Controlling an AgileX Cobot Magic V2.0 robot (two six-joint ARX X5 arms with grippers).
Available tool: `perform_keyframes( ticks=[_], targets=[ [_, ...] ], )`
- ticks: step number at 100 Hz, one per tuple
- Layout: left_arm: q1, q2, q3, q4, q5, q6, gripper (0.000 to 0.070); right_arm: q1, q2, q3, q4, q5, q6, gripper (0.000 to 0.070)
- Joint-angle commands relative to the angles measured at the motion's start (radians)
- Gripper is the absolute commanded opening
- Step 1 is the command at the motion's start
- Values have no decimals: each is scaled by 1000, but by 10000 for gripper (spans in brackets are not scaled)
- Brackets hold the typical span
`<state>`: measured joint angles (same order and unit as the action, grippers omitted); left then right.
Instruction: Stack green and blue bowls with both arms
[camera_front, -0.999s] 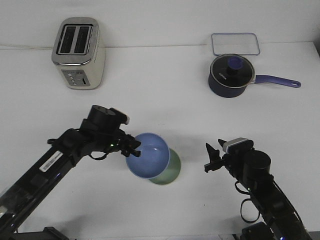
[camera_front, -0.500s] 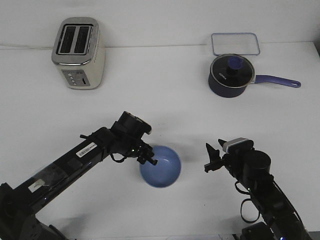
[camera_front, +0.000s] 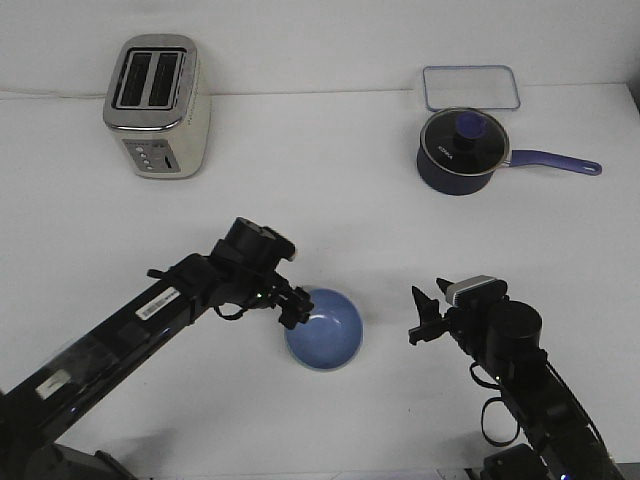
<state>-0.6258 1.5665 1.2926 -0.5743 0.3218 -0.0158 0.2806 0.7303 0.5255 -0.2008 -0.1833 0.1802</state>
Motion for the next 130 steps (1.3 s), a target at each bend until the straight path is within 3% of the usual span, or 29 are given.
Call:
perform_keyframes(
  ticks=[1, 16, 22, 27, 29, 35, 43, 54, 68, 81, 94, 130],
  targets=[
    [30, -74, 18, 27, -49, 8, 398, 4, 3, 12, 6, 0, 1, 334],
    [145, -231, 18, 94, -250, 56, 395, 4, 2, 12, 10, 1, 1, 334],
    [202, -280, 17, 111, -293, 64, 380, 4, -9, 12, 16, 1, 0, 328],
    [252, -313, 15, 111, -293, 64, 365, 4, -22, 12, 22, 4, -2, 273],
    [272, -327, 12, 110, -293, 65, 351, 4, -32, 12, 22, 11, -4, 213],
    [332, -371, -14, 113, -292, 90, 213, 4, -71, 12, 21, 50, -18, 9],
    [400, -447, -89, 146, -287, 122, 0, 4, -138, 12, 6, 120, -29, 1],
    [477, -597, -284, 300, -287, 123, 13, 4, -240, 8, -19, 155, -82, 1],
    [547, -829, -618, 618, -287, 103, 12, 4, -344, -17, -15, 193, -118, 1],
    [565, -1010, -863, 830, -293, 43, 12, 4, -400, -43, 6, 214, -127, 1],
    [568, -1104, -942, 824, -330, 29, 12, 4, -405, -49, 30, 215, -129, 1],
    [568, -1130, -942, 811, -330, 27, 14, 4, -404, -49, 38, 217, -126, 1]
  ],
)
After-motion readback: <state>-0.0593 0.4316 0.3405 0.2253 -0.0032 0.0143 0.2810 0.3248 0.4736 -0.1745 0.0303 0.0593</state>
